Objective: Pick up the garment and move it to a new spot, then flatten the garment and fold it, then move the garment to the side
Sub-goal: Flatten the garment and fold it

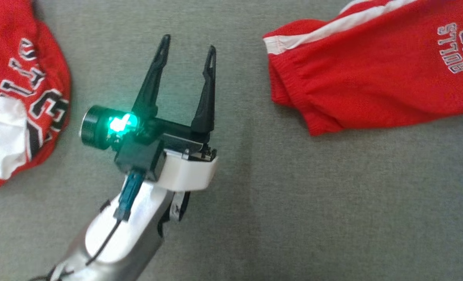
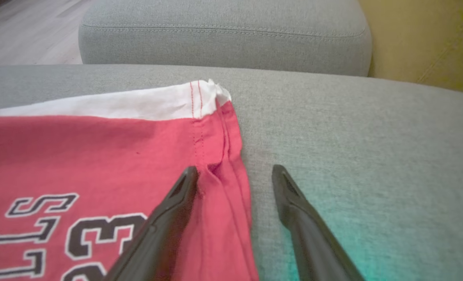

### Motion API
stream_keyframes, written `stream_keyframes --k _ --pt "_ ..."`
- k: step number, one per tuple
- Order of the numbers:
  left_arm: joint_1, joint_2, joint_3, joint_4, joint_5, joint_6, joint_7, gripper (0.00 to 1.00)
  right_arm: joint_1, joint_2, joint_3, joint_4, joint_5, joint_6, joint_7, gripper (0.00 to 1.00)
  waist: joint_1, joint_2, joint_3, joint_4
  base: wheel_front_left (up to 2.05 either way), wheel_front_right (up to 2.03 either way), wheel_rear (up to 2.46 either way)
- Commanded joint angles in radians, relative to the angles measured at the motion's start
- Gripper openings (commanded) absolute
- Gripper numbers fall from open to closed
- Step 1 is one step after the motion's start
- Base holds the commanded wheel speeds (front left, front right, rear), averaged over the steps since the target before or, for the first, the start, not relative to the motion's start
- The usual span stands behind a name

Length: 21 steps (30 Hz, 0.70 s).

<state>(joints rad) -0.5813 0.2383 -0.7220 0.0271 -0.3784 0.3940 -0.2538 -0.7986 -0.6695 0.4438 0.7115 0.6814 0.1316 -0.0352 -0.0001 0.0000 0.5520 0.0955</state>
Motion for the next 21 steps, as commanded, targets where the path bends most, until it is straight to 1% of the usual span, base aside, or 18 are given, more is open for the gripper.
stream_keyframes --k 1,2,5,9,11,13,17,19,21 --pt "0.024 -0.001 0.054 -0.058 0.02 0.007 -0.007 1.0 0.05 -0.037 0.019 -0.01 0.035 -0.001 0.03 0.36 0.0001 0.0 -0.018 0.021 0.0 0.0 0.0" --pt "0.048 -0.007 0.067 -0.072 0.032 0.006 -0.007 1.0 0.057 -0.04 0.028 -0.012 0.06 -0.001 0.048 0.0 0.0001 0.0 -0.026 0.026 0.0 0.0 0.0" --pt "0.118 -0.024 0.103 -0.09 0.052 -0.008 -0.008 1.0 0.079 -0.053 0.037 -0.022 0.122 -0.001 0.065 0.0 0.0001 0.0 -0.056 0.031 0.0 0.0 0.0" --pt "0.183 -0.039 0.147 -0.089 0.074 -0.033 -0.008 1.0 0.11 -0.076 0.024 0.004 0.148 -0.001 0.037 0.0 0.0001 0.0 -0.101 0.01 0.0 0.0 0.0" --pt "0.205 -0.043 0.166 -0.09 0.085 -0.047 -0.008 1.0 0.128 -0.097 0.021 0.022 0.137 -0.001 0.025 0.0 0.0001 0.0 -0.121 -0.009 0.0 0.0 0.0" --pt "0.221 -0.044 0.184 -0.095 0.1 -0.058 -0.008 1.0 0.141 -0.131 0.01 0.039 0.117 -0.001 0.004 0.0 0.0001 0.0 -0.131 -0.029 0.0 0.0 0.0" --pt "0.241 -0.043 0.216 -0.093 0.115 -0.081 -0.008 1.0 0.129 -0.181 -0.014 0.036 0.079 -0.001 -0.021 0.0 0.0001 0.0 -0.136 -0.073 0.0 0.0 0.0" --pt "0.245 -0.045 0.225 -0.087 0.121 -0.093 -0.008 1.0 0.109 -0.184 -0.022 0.016 0.062 -0.001 -0.027 0.0 0.0001 0.0 -0.137 -0.091 0.0 0.0 0.0" --pt "0.248 -0.048 0.231 -0.08 0.129 -0.103 -0.008 1.0 0.086 -0.173 -0.026 -0.02 0.052 -0.001 -0.023 0.0 0.0001 0.0 -0.141 -0.109 0.0 0.0 0.0"
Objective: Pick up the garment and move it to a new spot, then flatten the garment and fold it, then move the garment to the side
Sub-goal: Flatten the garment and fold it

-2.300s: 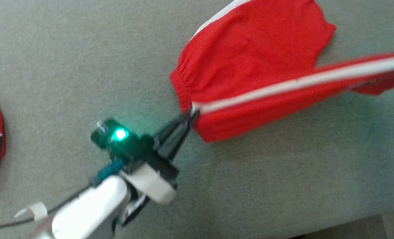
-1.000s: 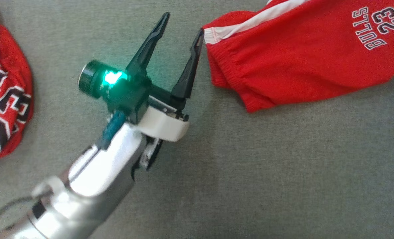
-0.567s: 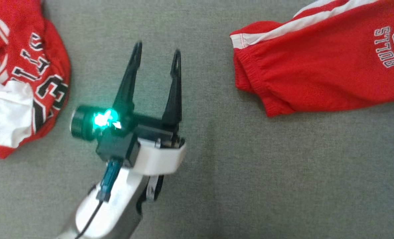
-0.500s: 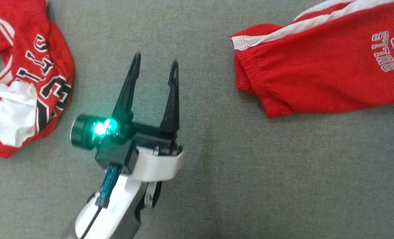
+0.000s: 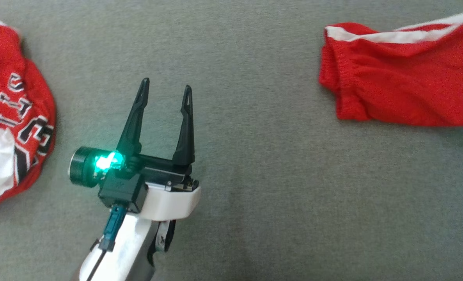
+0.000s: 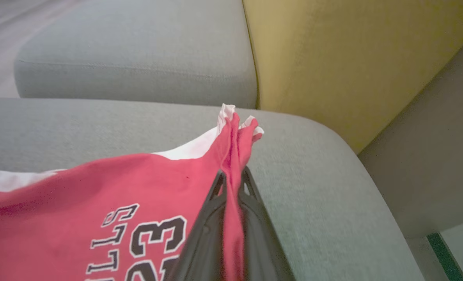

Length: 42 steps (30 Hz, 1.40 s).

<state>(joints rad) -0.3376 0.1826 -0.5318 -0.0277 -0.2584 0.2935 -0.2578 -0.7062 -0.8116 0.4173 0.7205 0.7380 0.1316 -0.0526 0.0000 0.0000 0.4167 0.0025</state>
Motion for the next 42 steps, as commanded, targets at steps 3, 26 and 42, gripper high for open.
stream_keyframes --k 3,26,42 --pt "0.008 0.003 0.046 -0.017 0.014 -0.011 -0.004 1.0 -0.026 -0.017 0.003 -0.075 -0.029 -0.001 -0.001 0.0 0.0 0.0 -0.01 -0.031 0.0 0.0 0.0" --pt "0.051 -0.062 0.09 0.053 0.047 -0.079 -0.004 1.0 0.276 0.682 -0.164 -0.618 -0.388 -0.001 0.043 1.0 0.0 0.0 -0.088 -0.025 0.0 0.0 0.0" --pt "0.314 -0.105 0.236 0.009 0.057 -0.093 -0.004 1.0 0.618 0.53 -0.207 -0.588 -0.351 -0.001 -0.209 1.0 0.0 0.0 -0.343 -0.027 0.0 0.0 0.0"
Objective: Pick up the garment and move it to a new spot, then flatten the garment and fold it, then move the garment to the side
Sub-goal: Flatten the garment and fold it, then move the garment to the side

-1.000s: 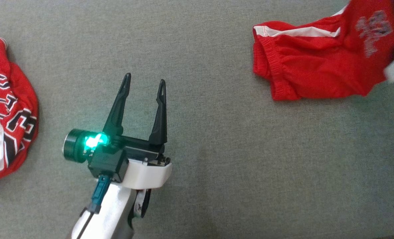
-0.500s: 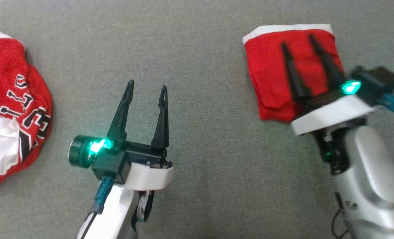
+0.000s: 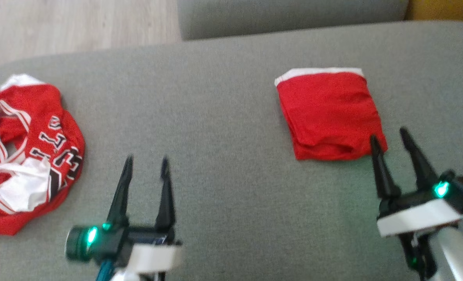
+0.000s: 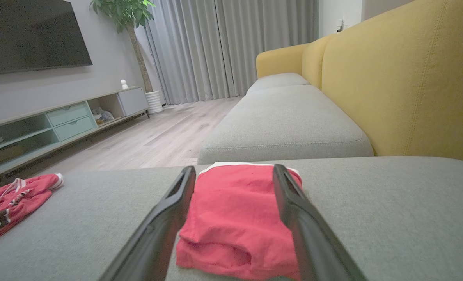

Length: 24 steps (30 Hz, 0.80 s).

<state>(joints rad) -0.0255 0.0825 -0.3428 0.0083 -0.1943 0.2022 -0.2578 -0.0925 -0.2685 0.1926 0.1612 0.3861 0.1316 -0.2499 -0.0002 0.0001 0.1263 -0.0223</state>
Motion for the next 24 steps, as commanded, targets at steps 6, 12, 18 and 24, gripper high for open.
stream_keyframes --k 6,12,18,24 --pt "0.108 -0.016 0.1 -0.019 -0.007 -0.022 -0.004 1.0 0.071 -0.006 0.035 -0.01 -0.019 -0.001 -0.012 1.0 0.0002 -0.0001 -0.104 -0.005 0.0 0.0 0.0" --pt "0.161 -0.025 0.135 -0.021 0.012 -0.037 -0.004 1.0 0.107 0.022 0.021 0.013 -0.046 -0.001 -0.012 1.0 0.0002 -0.0001 -0.12 0.001 0.0 0.0 0.0" --pt "0.166 -0.029 0.145 -0.02 0.031 -0.049 -0.004 1.0 0.116 0.039 0.008 0.018 -0.067 -0.001 -0.012 1.0 0.0002 -0.0001 -0.12 0.01 0.0 0.0 0.0" --pt "0.169 -0.031 0.148 -0.019 0.042 -0.055 -0.004 1.0 0.118 0.047 0.005 0.019 -0.073 -0.001 -0.012 1.0 0.0002 -0.0001 -0.12 0.012 0.0 0.0 0.0"
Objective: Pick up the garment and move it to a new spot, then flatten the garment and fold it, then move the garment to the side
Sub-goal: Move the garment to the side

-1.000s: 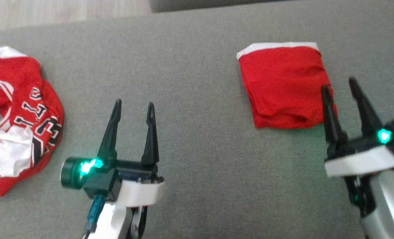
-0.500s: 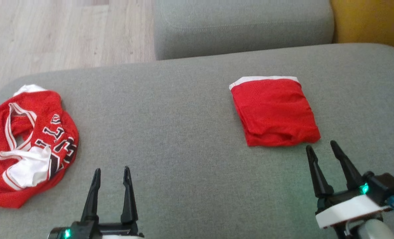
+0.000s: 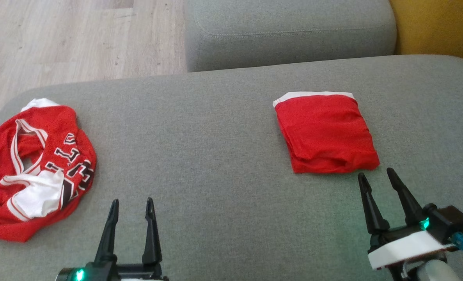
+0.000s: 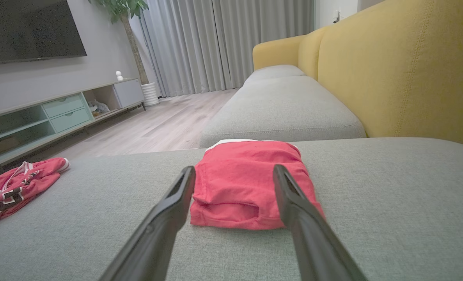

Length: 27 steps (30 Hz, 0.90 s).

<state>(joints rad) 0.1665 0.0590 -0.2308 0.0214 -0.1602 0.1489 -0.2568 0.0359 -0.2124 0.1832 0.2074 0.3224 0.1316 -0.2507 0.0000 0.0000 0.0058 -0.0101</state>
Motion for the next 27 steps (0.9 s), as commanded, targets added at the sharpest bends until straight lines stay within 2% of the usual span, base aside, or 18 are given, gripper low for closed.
stream_keyframes --k 1,15,24,27 --pt "-0.023 -0.008 0.036 -0.032 0.01 -0.003 -0.005 1.0 -0.011 -0.008 0.015 -0.026 -0.009 -0.001 -0.011 1.0 0.0 0.0 0.0 -0.001 0.0 0.0 0.0" --pt "-0.026 -0.009 0.023 -0.028 0.018 -0.003 -0.005 1.0 -0.011 0.002 0.012 -0.025 -0.007 -0.001 -0.011 1.0 0.0 0.0 0.008 -0.007 0.0 0.0 0.0" --pt "-0.071 -0.009 -0.002 -0.058 0.029 0.01 -0.005 1.0 -0.09 -0.016 -0.04 -0.028 -0.001 -0.001 -0.011 1.0 0.0 0.0 0.116 0.0 0.0 0.0 0.0" --pt "-0.107 -0.009 -0.022 -0.073 0.041 0.01 -0.005 1.0 -0.166 -0.039 -0.073 0.009 0.004 -0.001 -0.011 1.0 0.0 0.0 0.176 0.007 0.0 0.0 0.0"
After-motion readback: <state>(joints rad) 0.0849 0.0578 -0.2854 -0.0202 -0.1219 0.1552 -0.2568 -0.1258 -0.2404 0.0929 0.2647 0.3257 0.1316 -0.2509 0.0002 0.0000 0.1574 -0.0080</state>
